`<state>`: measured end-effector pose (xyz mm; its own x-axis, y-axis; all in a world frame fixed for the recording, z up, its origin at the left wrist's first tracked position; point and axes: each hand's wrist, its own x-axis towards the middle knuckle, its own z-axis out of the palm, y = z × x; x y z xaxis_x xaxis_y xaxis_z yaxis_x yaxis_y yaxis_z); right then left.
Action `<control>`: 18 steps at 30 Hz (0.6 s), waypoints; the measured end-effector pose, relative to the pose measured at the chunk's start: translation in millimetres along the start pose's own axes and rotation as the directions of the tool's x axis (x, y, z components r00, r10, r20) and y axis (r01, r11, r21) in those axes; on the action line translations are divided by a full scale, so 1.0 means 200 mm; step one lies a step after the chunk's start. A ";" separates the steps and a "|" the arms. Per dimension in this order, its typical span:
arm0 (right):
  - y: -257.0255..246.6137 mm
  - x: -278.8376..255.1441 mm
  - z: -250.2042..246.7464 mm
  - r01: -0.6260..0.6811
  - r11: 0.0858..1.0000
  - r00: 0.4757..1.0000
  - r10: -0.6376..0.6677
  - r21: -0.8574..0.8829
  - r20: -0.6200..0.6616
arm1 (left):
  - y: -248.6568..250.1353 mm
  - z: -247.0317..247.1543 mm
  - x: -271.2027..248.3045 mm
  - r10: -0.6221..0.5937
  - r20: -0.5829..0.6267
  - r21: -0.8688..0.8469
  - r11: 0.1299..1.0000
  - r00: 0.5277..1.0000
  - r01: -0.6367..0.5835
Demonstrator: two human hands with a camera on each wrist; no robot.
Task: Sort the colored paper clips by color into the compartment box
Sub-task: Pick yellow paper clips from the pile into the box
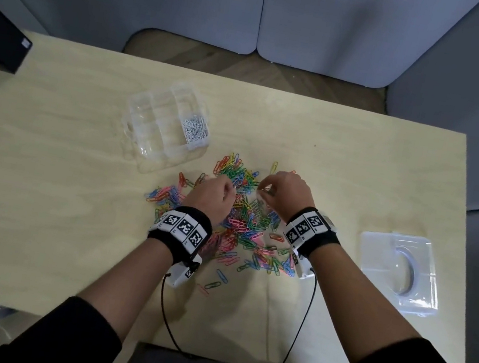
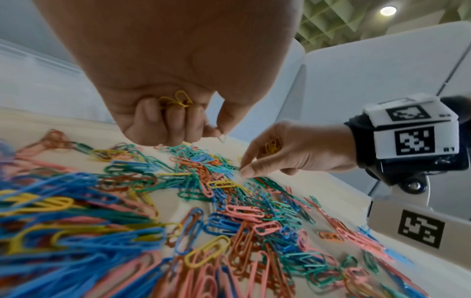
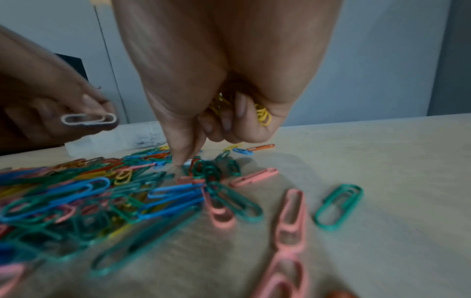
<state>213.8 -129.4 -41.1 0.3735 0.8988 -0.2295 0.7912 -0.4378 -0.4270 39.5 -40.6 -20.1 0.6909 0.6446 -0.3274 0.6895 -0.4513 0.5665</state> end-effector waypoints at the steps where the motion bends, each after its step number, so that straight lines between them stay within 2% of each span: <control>1: -0.01 0.01 0.00 -0.011 1.000 1.000 0.011 -0.015 0.011 | -0.02 -0.01 -0.02 -0.010 -0.012 -0.031 0.999 1.000 0.010; 6: -0.03 0.01 0.00 -0.050 0.996 0.992 0.058 -0.074 0.116 | -0.10 -0.08 -0.10 -0.014 -0.071 -0.110 0.994 0.997 0.006; 7: -0.02 0.00 0.01 -0.062 0.997 0.991 0.066 -0.038 0.113 | -0.12 -0.11 -0.13 -0.021 -0.093 -0.122 0.992 0.995 0.010; 9: 0.01 0.00 -0.01 -0.119 0.980 0.991 0.108 0.159 0.074 | -0.15 -0.16 -0.16 -0.045 -0.143 -0.146 0.989 0.989 0.024; 11: 0.01 0.01 -0.08 -0.184 0.891 0.983 0.169 0.416 0.074 | -0.19 -0.23 -0.17 -0.077 -0.188 -0.162 0.986 0.979 0.046; 13: -0.06 0.01 -0.16 -0.214 0.758 0.976 0.191 0.616 0.105 | -0.23 -0.31 -0.14 -0.110 -0.238 -0.154 0.985 0.965 0.075; 15: -0.13 0.03 -0.24 -0.220 0.657 0.973 0.201 0.721 0.113 | -0.26 -0.38 -0.07 -0.133 -0.287 -0.142 0.985 0.949 0.095; 18: -0.25 0.09 -0.31 -0.211 0.573 0.972 0.209 0.792 0.108 | -0.28 -0.49 0.08 -0.128 -0.338 -0.091 0.991 0.932 0.103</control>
<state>210.8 -89.6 29.6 0.4761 0.7798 -0.4065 -0.0087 -0.4581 -0.8889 -9.3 56.0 17.3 0.4824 0.8675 -0.1218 0.7343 -0.3246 0.5962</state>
